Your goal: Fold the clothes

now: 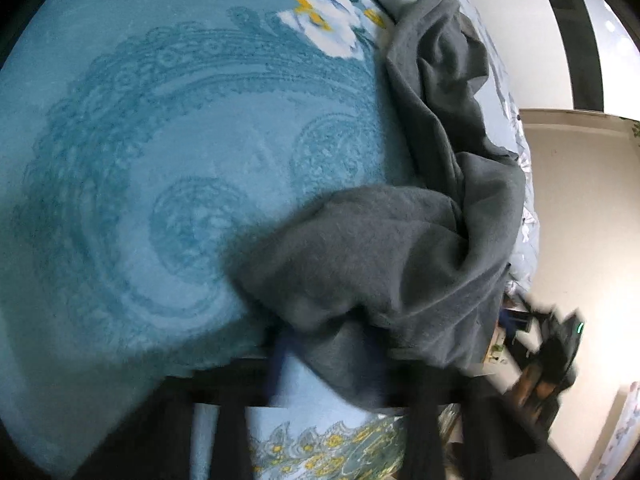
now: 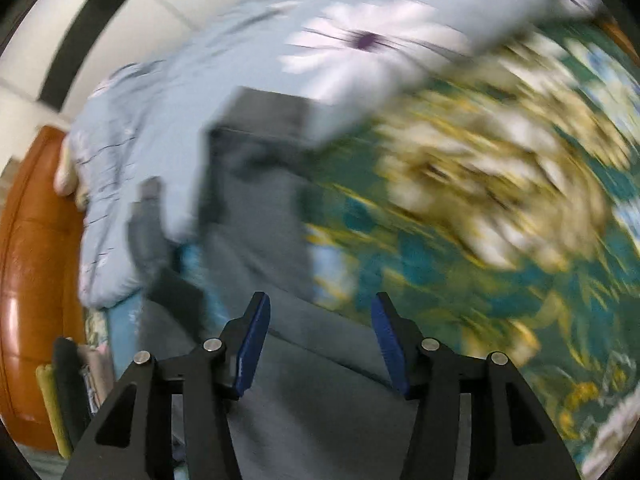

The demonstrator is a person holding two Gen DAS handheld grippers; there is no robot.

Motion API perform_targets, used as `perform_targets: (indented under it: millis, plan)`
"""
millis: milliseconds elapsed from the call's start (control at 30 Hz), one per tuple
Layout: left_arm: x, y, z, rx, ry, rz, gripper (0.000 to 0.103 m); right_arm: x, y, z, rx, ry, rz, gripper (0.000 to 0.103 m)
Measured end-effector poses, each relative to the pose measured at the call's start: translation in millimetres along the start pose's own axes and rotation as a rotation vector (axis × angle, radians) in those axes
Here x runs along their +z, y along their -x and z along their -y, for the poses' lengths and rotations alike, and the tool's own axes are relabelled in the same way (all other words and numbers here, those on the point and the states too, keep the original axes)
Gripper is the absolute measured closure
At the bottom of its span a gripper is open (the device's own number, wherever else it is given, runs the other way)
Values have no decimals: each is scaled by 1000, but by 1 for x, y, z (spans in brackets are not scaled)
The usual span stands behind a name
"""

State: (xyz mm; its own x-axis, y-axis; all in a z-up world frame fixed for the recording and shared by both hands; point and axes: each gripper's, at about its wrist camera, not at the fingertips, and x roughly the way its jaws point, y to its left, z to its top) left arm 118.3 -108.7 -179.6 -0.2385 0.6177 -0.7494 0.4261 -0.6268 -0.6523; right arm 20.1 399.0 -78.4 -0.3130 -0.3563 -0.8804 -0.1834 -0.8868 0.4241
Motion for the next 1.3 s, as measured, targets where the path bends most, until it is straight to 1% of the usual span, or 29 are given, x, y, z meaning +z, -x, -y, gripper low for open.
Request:
perform_targets:
  millis: [33,67,133,167,233,267,333,367,400,467,500,533,600,633,700,733,767,833,867,967,1033,1100,1167,1233,1267,1300]
  plan:
    - [3,4,1,5,0,21,100,-9,2,14,-12,-18,-14,49]
    - [3,7,2,9,-4,38,101,-18,1,23,-23,-36,-24,49]
    - [12,28,6,5,-11,98,101,-35,1,39,-30,-73,-42,49]
    - [19,41,7,-5,-10,136,101,-42,2,45,-26,-87,-50,49]
    - [41,81,15,6,-30,250,101,-58,3,52,-1,-106,-71,49]
    - [54,102,20,15,-42,312,101,-63,4,52,12,-106,-79,49]
    - [81,149,26,66,-83,451,101,-73,5,44,38,-82,-97,49]
    - [95,172,29,91,-93,506,101,-76,5,38,50,-61,-103,49]
    - [107,192,34,108,-102,552,101,-78,4,31,61,-38,-108,49]
    - [128,218,52,161,-151,592,101,-75,2,15,90,-9,-105,49]
    - [132,224,58,187,-180,585,101,-73,0,8,103,-2,-101,49]
    - [136,219,62,223,-205,561,99,-68,-4,0,117,-2,-99,49]
    - [141,201,70,295,-249,506,98,-59,-15,-17,145,-8,-94,49]
    - [141,187,73,306,-261,486,96,-54,-18,-24,161,-12,-89,49]
    - [137,158,68,284,-248,445,81,-45,-26,-38,188,-22,-82,49]
    - [131,147,66,253,-227,420,63,-40,-31,-45,192,-30,-79,49]
    - [125,138,61,219,-203,396,51,-36,-36,-50,195,-34,-75,49]
    - [109,128,44,147,-158,377,48,-25,-51,-62,190,-39,-67,49]
    - [99,126,36,126,-137,373,46,-19,-57,-66,180,-40,-63,49]
    - [66,124,10,84,-69,363,44,4,-78,-74,127,-58,-37,49]
    - [46,122,-11,67,-14,352,44,14,-89,-74,100,-103,-23,49]
    - [32,117,-29,54,29,324,43,22,-101,-72,87,-172,-13,49]
    - [22,113,-46,44,66,299,43,24,-111,-76,121,-211,-29,50]
    - [17,112,-57,35,94,294,43,24,-121,-81,162,-244,-49,67]
    - [15,112,-62,24,105,298,43,23,-123,-85,168,-246,-60,88]
    - [14,112,-65,18,108,299,43,22,-123,-90,161,-236,-66,97]
